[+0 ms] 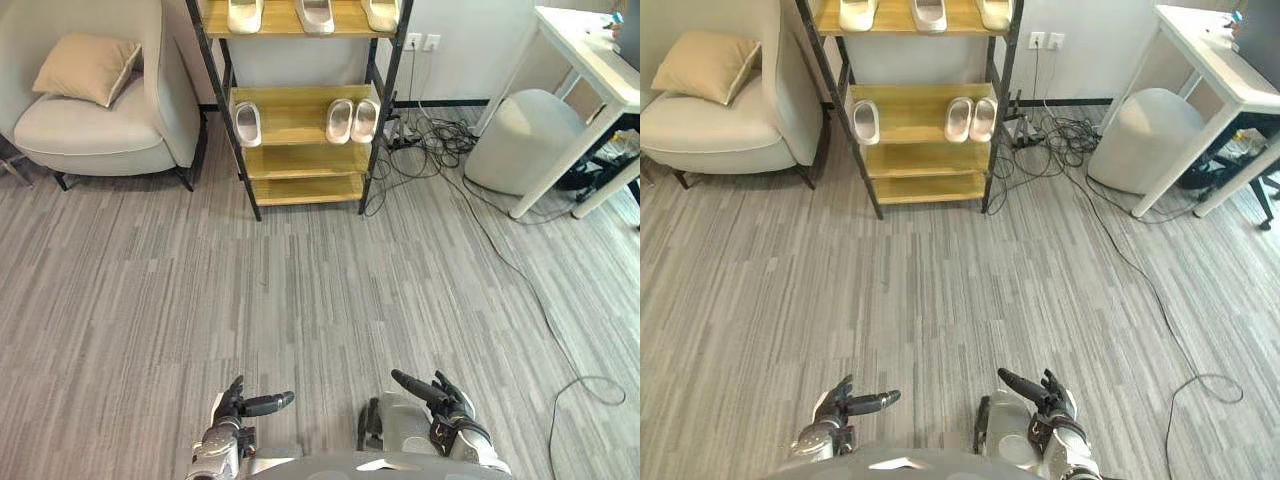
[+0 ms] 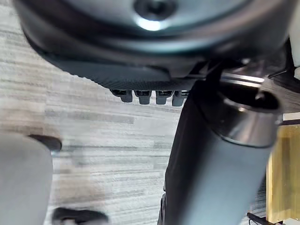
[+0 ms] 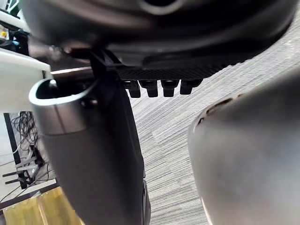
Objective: Organize the slippers on the shoe rack
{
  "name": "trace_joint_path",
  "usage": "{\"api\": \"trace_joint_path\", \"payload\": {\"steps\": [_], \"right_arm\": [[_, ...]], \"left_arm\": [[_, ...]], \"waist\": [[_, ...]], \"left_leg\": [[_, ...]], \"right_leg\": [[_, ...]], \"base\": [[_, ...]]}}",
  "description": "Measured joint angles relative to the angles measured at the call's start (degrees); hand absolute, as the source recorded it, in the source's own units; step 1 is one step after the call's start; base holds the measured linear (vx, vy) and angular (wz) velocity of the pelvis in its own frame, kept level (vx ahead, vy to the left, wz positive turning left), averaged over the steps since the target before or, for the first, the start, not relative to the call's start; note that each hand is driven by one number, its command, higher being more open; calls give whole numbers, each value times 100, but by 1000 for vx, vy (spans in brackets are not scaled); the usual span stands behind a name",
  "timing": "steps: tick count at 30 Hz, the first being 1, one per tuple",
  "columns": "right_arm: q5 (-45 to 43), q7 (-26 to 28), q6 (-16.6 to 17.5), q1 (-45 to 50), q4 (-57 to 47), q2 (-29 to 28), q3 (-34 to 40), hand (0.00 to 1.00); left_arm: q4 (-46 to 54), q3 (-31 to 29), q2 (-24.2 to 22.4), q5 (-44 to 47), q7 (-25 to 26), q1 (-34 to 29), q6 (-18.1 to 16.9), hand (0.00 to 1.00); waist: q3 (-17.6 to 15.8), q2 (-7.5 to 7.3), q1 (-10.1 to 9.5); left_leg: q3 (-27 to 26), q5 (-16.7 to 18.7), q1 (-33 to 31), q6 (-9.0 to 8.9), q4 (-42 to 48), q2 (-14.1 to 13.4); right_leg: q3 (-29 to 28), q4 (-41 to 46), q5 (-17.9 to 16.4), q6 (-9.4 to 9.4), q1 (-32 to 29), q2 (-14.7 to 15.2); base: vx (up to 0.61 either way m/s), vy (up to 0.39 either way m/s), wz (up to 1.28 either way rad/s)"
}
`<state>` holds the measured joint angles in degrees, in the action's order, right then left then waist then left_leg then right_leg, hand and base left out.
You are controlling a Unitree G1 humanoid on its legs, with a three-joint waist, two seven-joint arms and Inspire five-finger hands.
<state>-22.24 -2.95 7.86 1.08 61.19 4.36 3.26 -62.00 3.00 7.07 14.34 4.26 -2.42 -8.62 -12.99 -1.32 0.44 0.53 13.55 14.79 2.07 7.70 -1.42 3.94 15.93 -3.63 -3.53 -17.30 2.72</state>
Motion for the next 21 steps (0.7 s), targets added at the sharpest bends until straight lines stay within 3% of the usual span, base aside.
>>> {"api": "trace_joint_path", "payload": {"steps": [1, 3, 4, 5, 6, 7, 9, 12, 13, 14, 15, 16, 17, 18, 19, 20, 21], "right_arm": [[-53, -10, -17, -26, 20, 8, 14, 100], [11, -9, -6, -155, 45, 81, 3, 100], [14, -5, 4, -144, 31, 115, 43, 100], [13, -8, -8, -140, 16, 125, 60, 100], [-3, -17, -27, -68, -25, 172, 57, 100], [-39, -29, -29, 83, -126, 212, 51, 100], [-50, -42, -20, 207, -212, 168, 49, 100], [-87, -63, -20, 193, -174, 114, 52, 100], [-126, -82, -25, 161, -152, 70, 54, 100], [-159, -87, -23, 82, -71, 14, 54, 100], [-159, -87, -23, 67, -46, 10, 52, 100], [-160, -86, -30, 22, 58, 21, 18, 100], [-158, -88, -36, 8, 103, 36, -15, 100], [-156, -90, -41, 3, 151, 16, -32, 100], [-154, -90, -41, 5, 199, -44, -36, 100], [-135, -49, -58, -36, 217, -97, -48, 100], [-133, -14, -60, -48, 195, -99, -47, 100]], "left_arm": [[-38, -28, -11, 25, -15, 8, -6, 100], [-75, -190, -233, 89, 32, -3, -7, 100], [-66, -329, -320, 81, 26, -20, -9, 100], [-55, -448, -350, 78, 11, -15, -8, 100], [-28, -691, -452, 80, 16, -12, -4, 100], [108, -969, -537, 97, 52, -71, -9, 100], [276, -1039, -527, 94, 44, -76, -15, 100], [416, -834, -470, 92, 33, -43, -140, 100], [447, -756, -422, 88, 19, 1, -141, 100], [442, -660, -358, 89, 27, 45, -139, 100], [437, -646, -351, 86, 30, 53, -139, 100], [429, -592, -348, 87, 39, 56, -135, 100], [418, -588, -348, 108, 41, 54, -129, 100], [400, -581, -334, 110, 26, 65, -132, 100], [392, -574, -276, 107, 20, 82, -131, 100], [260, -489, -193, 83, 23, 141, -109, 100], [200, -461, -168, 87, 34, 156, -98, 100]], "waist": [[6, -1, 45], [60, 281, -18], [105, 402, -1], [90, 435, 9], [38, 516, 11], [-16, 554, -48], [-65, 482, -127], [-75, 399, -276], [-91, 341, -342], [-113, 253, -354], [-116, 248, -357], [-88, 286, -381], [-65, 313, -419], [20, 267, -477], [56, 144, -483], [106, 33, -475], [101, 14, -478]], "left_leg": [[199, 313, 184, -150, 44, -69], [318, 398, 80, -202, 417, -341], [493, 346, -309, -307, 1247, -446], [509, 262, -548, -424, 1791, -477], [474, -116, -1042, -717, 3024, -589], [257, -208, -1647, -837, 4449, -898], [-199, -12, -2154, -778, 5110, -1115], [-698, 294, -2890, -573, 4246, -982], [-759, 281, -3037, -567, 3255, -737], [-746, -18, -3108, -583, 2046, -442], [-740, -116, -3112, -570, 1807, -402], [-670, -641, -3138, -550, 869, -268], [-618, -1002, -3155, -479, 868, -261], [-629, -1280, -3154, -228, 1099, -192], [-689, -1127, -3164, -177, 1215, -96], [-819, -898, -2997, -21, 1254, -9], [-868, -826, -2804, 69, 1236, 12]], "right_leg": [[-112, 280, 687, 272, -19, -87], [76, 561, 267, 372, -38, -272], [280, 472, 91, 451, 121, -317], [369, 431, 3, 469, 244, -321], [498, 285, -123, 531, 587, -378], [612, 56, -289, 616, 1114, -480], [721, -163, -444, 630, 1690, -477], [742, -841, -436, 578, 2449, -429], [729, -1020, -445, 525, 2628, -327], [708, -1176, -508, 421, 2800, -180], [702, -1203, -522, 398, 2832, -157], [634, -1333, -634, 229, 2991, -126], [559, -1338, -749, 140, 3087, -116], [446, -1203, -978, 10, 3166, 11], [403, -1022, -1074, -55, 3135, 129], [250, 179, -1179, -146, 2645, 337], [133, 1117, -1128, -188, 2300, 412]], "base": [[479, -302, 51], [517, -280, 33], [463, -229, 51], [543, -265, 68], [341, -166, 65], [518, -226, 57], [374, -132, 35], [418, -55, 7], [513, 82, -5], [435, 83, -7], [445, 157, -16], [369, 158, -26], [586, 260, -43], [539, 222, -34], [648, 261, -35], [640, 263, -25], [515, 233, -22]]}}
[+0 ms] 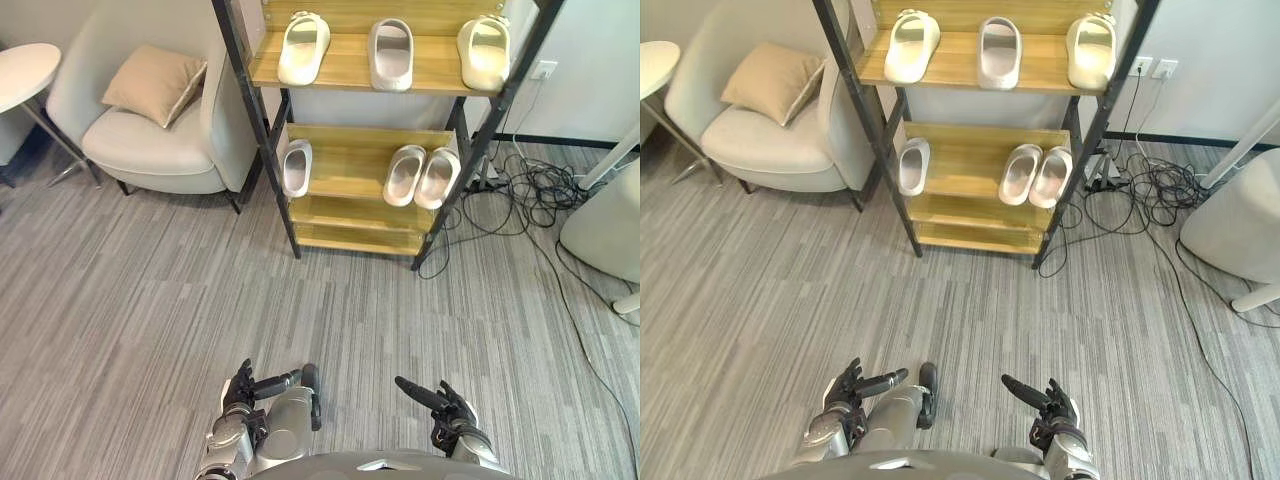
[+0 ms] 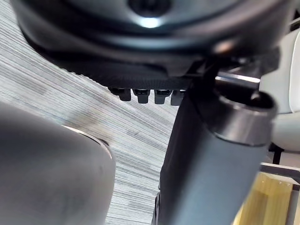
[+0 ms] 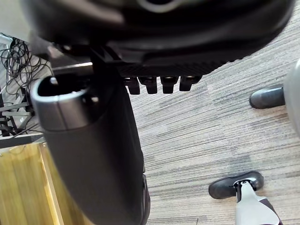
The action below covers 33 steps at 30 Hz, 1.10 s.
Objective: Organize the slippers on the shoe rack
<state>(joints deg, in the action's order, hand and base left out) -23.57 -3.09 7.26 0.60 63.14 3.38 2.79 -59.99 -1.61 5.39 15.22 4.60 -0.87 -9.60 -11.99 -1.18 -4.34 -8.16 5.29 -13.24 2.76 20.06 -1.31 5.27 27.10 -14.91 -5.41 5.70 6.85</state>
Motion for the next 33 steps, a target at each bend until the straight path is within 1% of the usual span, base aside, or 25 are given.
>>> {"api": "trace_joint_path", "payload": {"steps": [1, 2, 3, 4, 5, 7, 10, 11, 12, 13, 15, 16, 17, 18, 19, 20, 21, 22, 23, 24, 26, 27, 28, 29, 33], "right_arm": [[-2, 9, 2, -1, -11, -8, 2, 100], [-1, 18, 27, 20, -19, -32, 7, 100], [0, 22, 27, 27, -17, -31, 3, 100], [22, 38, 35, 19, -18, -35, -16, 100], [101, 53, 59, 13, -48, -45, -47, 100], [108, 74, 97, 3, -101, -52, -71, 100], [107, 92, 87, -107, -108, -20, -59, 100], [107, 83, 91, -101, -110, -30, -55, 100], [107, 75, 81, -76, -92, -63, -48, 100], [107, 74, 63, -73, -70, -50, -11, 100], [104, 68, 75, -85, 9, 31, 172, 100], [102, 61, 82, -85, 4, 53, 254, 100], [100, 59, 80, -85, 5, 53, 288, 100], [100, 39, 79, -46, 0, 56, 301, 100], [98, 27, 82, 98, -103, 54, 296, 100], [93, 23, 82, 160, -156, 53, 283, 100], [92, 21, 82, 174, -175, 62, 284, 100], [88, 5, 82, 204, -176, 65, 281, 100], [85, 2, 82, 202, -175, 61, 279, 100], [77, -1, 83, 172, -191, 37, 278, 100], [77, -4, 83, 119, -215, -12, 276, 100], [80, -5, 87, 126, -218, 17, 273, 100], [80, -17, 80, 121, -197, 51, 269, 100], [82, -25, 83, 149, -202, -7, 263, 100], [96, -8, 65, 267, -208, -108, 267, 100]], "left_arm": [[-16, 42, 31, -2, 4, 6, 16, 100], [-64, 221, 130, -4, 7, 6, 23, 100], [-100, 266, 146, -6, 13, 2, 21, 100], [-153, 290, 154, -8, 17, -35, 10, 100], [-196, 287, 153, -5, 18, -42, 14, 100], [-218, 286, 151, -6, 14, -47, 22, 100], [-219, 234, 114, -1, 23, -59, 34, 100], [-217, 236, 115, 0, 18, -79, 35, 100], [-220, 238, 143, -7, 0, -88, 37, 100], [-255, 230, 106, -7, -1, -71, 42, 100], [-272, 32, -141, -19, -9, -109, 31, 100], [-279, 10, -193, -22, -9, -107, 33, 100], [-283, 4, -199, -23, -10, -109, 34, 100], [-282, -32, -201, -29, -15, -112, 35, 100], [-241, -254, -210, -107, -47, -112, 37, 100], [-205, -372, -231, -108, -45, -116, 29, 100], [-182, -442, -258, -106, -42, -116, 20, 100], [-104, -457, -278, -101, -28, -126, 10, 100], [-90, -443, -273, -101, -31, -130, 9, 100], [-56, -430, -270, -74, -44, -138, 0, 100], [-50, -415, -269, -24, -34, -131, -11, 100], [-82, -332, -273, 10, -2, -134, -9, 100], [-112, -312, -258, 13, -2, -125, -9, 100], [-156, -197, -140, 25, 3, -118, -28, 100], [-224, -145, -49, 36, 1, -115, 12, 100]], "waist": [[-8, -22, 8], [-24, -126, 54], [-36, -121, 69], [-26, -136, 124], [-28, -135, 148], [-28, -131, 163], [-82, -46, 200], [-77, -56, 216], [-50, -142, 220], [-27, -120, 244], [25, 173, 231], [27, 250, 252], [28, 262, 261], [27, 267, 268], [8, 237, 243], [-12, 221, 190], [-21, 239, 162], [-32, 236, 133], [-29, 234, 131], [-33, 236, 107], [-37, 235, 90], [-6, 313, 94], [12, 314, 91], [56, 150, 131], [160, -23, 108]], "left_leg": [[-4, 64, 141, 51, -38, 35], [62, 215, 705, 118, -245, 196], [93, 254, 894, 138, -325, 233], [207, 354, 1379, 172, -590, 294], [287, 398, 1627, 180, -755, 293], [371, 427, 1825, 194, -909, 273], [535, 579, 2120, 90, -1032, 89], [574, 643, 2224, -18, -1088, 69], [628, 745, 2317, -138, -1090, 133], [715, 821, 2391, -180, -1088, 122], [763, 855, 2444, -240, -1058, -104], [777, 854, 2434, -275, -1011, -161], [780, 856, 2415, -301, -953, -180], [769, 896, 2308, -415, -589, -222], [732, 983, 1768, -669, 866, -306], [673, 986, 1442, -823, 1624, -387], [604, 1067, 1311, -825, 1950, -459], [433, 1304, 1076, -762, 2262, -645], [402, 1352, 1018, -737, 2243, -677], [430, 1455, 881, -733, 1932, -691], [680, 1436, 796, -737, 1028, -602], [1002, 862, 831, -773, 277, -528], [983, 722, 908, -635, 209, -471], [889, 674, 1063, -566, 4, -320], [661, 630, 1372, -471, -312, -69]], "right_leg": [[-84, 562, 89, -47, -178, 48], [-54, 1815, 72, -62, -487, 215], [12, 2069, 49, -24, -535, 262], [304, 2376, 9, 46, -690, 337], [512, 2260, -52, 145, -826, 324], [679, 1874, -95, 188, -1036, 263], [738, 285, -68, 249, -1384, -148], [696, -501, 276, 320, -1373, -326], [574, -1022, 1167, 585, -1341, -391], [583, -1000, 1178, 580, -1269, -403], [673, -1311, 1140, 644, -1025, -597], [734, -1450, 1119, 668, -924, -652], [760, -1503, 1112, 676, -877, -665], [827, -1659, 1085, 683, -704, -703], [926, -1966, 1057, 718, -302, -740], [930, -2074, 1030, 758, -126, -756], [924, -2107, 1020, 774, -39, -784], [892, -2178, 994, 783, 155, -818], [870, -2190, 991, 779, 190, -817], [736, -2227, 988, 770, 262, -788], [509, -2223, 973, 660, 259, -707], [372, -2222, 937, 516, 268, -710], [298, -2228, 914, 444, 308, -698], [249, -2224, 863, 358, 309, -517], [113, -2215, 807, 261, 368, -240]], "base": [[498, 213, 8], [388, 139, 24], [465, 138, 46], [410, 99, 42], [444, 86, 45], [386, 23, 30], [323, -51, 25], [495, -148, 34], [363, -124, 34], [305, -103, 20], [371, -161, 11], [339, -189, 18], [282, -165, 25], [245, -146, 40], [271, -135, 40], [215, -76, 27], [199, -20, -5], [175, 38, -13], [161, 72, -30], [135, 141, -49], [135, 224, -63], [124, 223, -47], [132, 212, -32], [134, 197, -13], [122, 168, -17]]}}
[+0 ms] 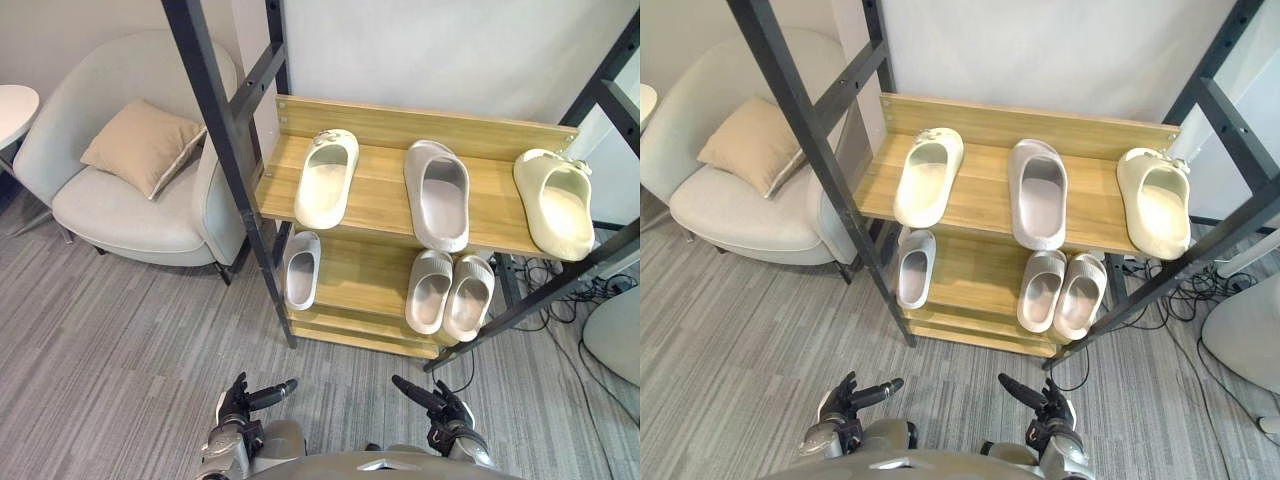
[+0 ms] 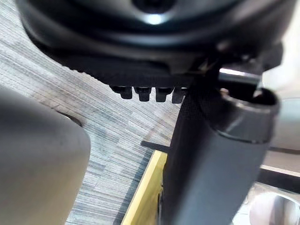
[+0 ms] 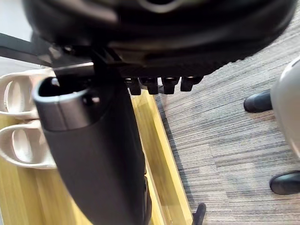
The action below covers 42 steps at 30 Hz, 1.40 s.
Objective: Organize the slippers on the shoe rack
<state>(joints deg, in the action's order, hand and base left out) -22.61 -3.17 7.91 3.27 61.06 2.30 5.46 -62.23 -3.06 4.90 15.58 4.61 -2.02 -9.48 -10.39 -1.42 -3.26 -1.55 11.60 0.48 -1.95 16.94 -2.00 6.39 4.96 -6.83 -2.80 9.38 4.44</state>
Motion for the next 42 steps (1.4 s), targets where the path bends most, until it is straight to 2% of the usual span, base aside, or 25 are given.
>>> {"api": "trace_joint_path", "payload": {"steps": [6, 10, 12, 13, 15, 18, 21, 24, 26, 32, 37, 42], "right_arm": [[1, 6, 0, 18, 29, 4, -9, 100], [-2, -8, -5, 17, 20, 59, -83, 100], [1, -81, -23, 222, -429, 89, -288, 100], [13, -116, -24, 472, -1083, 85, -453, 100], [25, -129, -26, 641, -1513, 83, -481, 100], [321, -246, 25, 1256, -3108, 157, -486, 100], [644, -368, 136, 1499, -3974, 181, -422, 100], [1045, -478, 212, 1687, -4615, 146, -421, 100], [1199, -512, 217, 1751, -4922, 99, -421, 100], [1862, -652, 242, 1981, -6168, -65, -448, 100], [2591, -886, 423, 2052, -7117, -49, -448, 100], [3231, -1087, 492, 2004, -7683, 86, -512, 100]], "left_arm": [[-59, 303, 52, -57, -14, 4, 4, 100], [-114, 438, 52, -56, -11, 6, 7, 100], [-119, 470, 48, -59, -11, -5, 8, 100], [-119, 495, 55, -60, -12, -16, 9, 100], [-119, 501, 54, -60, -11, -26, 11, 100], [-102, 505, 56, -61, -8, -75, 4, 100], [-93, 506, 97, -115, -7, -119, -3, 100], [-95, 515, 156, -287, -14, -128, -5, 100], [-103, 554, 178, -298, -18, -132, -4, 100], [-100, 701, 219, -497, -19, -130, -44, 100], [-100, 842, 230, -619, -14, -114, -68, 100], [-76, 902, 252, -739, -16, -114, -129, 100]], "waist": [[64, 18, 5], [126, 78, 36], [164, 86, 39], [169, 96, 62], [174, 104, 89], [188, 101, 164], [225, 73, 216], [260, -30, 275], [259, -47, 326], [256, -30, 363], [263, -9, 372], [265, -6, 374]], "left_leg": [[-98, -62, 384, 108, -357, 95], [-152, -86, 414, 96, -428, 48], [-229, -173, 457, 78, -578, 25], [-262, -249, 447, 63, -681, 4], [-271, -290, 446, 67, -741, -8], [-312, -328, 449, 73, -789, -28], [-452, -364, 448, 94, -857, -18], [-572, -400, 447, 113, -910, -2], [-586, -405, 452, 121, -910, 13], [-589, -414, 450, 135, -925, 33], [-574, -415, 451, 137, -945, 32], [-568, -415, 468, 138, -945, 28]], "right_leg": [[-116, -30, 0, -1, 155, 65], [-228, -72, 3, -5, 131, 17], [-328, -73, 9, -13, 65, -7], [-400, -65, 25, -27, -33, -30], [-444, -57, 43, -21, -81, -48], [-577, -56, 121, -25, -162, -87], [-775, -96, 205, -54, -266, -83], [-901, -206, 312, -88, -313, -69], [-929, -221, 328, -101, -313, -55], [-943, -247, 343, -121, -320, -36], [-948, -278, 351, -118, -314, -41], [-955, -259, 362, -116, -305, -38]], "base": [[50, 48, -11], [-8, -47, -13], [-41, -66, -21], [-47, -68, -18], [-45, -53, -16], [-64, -18, -21], [-47, 30, -27], [-40, 38, -24], [-24, 26, -9], [0, 0, 0], [0, 0, 0], [0, 0, 0]]}}
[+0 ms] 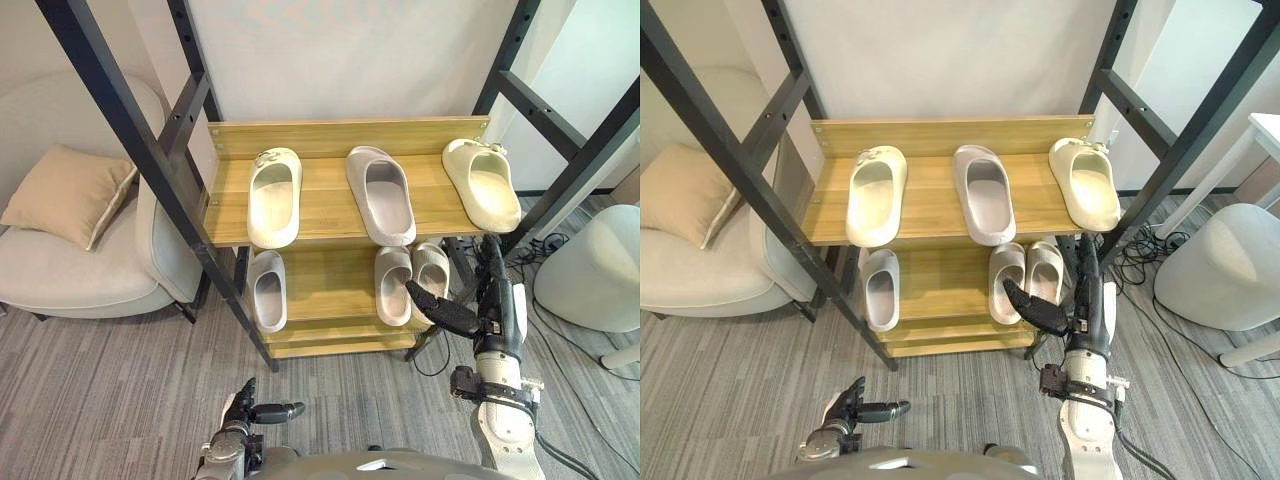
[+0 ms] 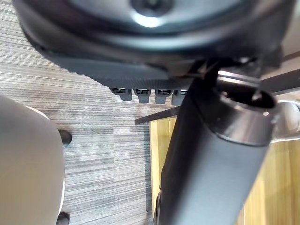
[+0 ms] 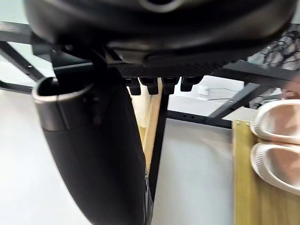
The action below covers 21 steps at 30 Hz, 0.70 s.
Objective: Organize the slippers on the shoe rack
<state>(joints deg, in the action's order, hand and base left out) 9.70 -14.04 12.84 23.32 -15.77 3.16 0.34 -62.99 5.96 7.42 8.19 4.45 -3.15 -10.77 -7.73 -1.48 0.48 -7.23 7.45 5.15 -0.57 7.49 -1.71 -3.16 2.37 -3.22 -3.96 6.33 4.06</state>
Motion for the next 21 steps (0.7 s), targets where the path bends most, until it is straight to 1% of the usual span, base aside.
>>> {"api": "trace_joint_path", "payload": {"steps": [6, 10, 14, 21], "right_arm": [[392, -121, 23, 0, -571, 180, -63, 100], [440, -237, 148, -1, -928, 253, -165, 100], [447, -238, 200, -53, -1097, 423, -208, 100], [372, -234, 200, -725, -1096, 894, -139, 100]], "left_arm": [[92, 48, -4, -12, -4, -39, 0, 100], [96, 44, -9, -90, -1, -50, 0, 100], [95, 44, -15, -127, -4, -52, 0, 100], [98, 43, -15, -131, -65, -58, 0, 100]], "waist": [[2, 6, 15], [7, 11, 51], [13, 14, 66], [13, 12, 98]], "left_leg": [[-1, 2, 26, 1, 8, 7], [0, 1, 33, 2, 16, 11], [0, 1, 33, 2, 16, 12], [11, 2, 19, 4, 16, 13]], "right_leg": [[-12, 59, -2, -2, -1, 11], [-12, 80, -3, -4, 0, 16], [-13, 80, -3, -4, 1, 17], [-10, 69, -3, -4, -4, 16]], "base": [[0, 0, 0], [0, 0, 0], [0, 0, 0], [0, 0, 0]]}}
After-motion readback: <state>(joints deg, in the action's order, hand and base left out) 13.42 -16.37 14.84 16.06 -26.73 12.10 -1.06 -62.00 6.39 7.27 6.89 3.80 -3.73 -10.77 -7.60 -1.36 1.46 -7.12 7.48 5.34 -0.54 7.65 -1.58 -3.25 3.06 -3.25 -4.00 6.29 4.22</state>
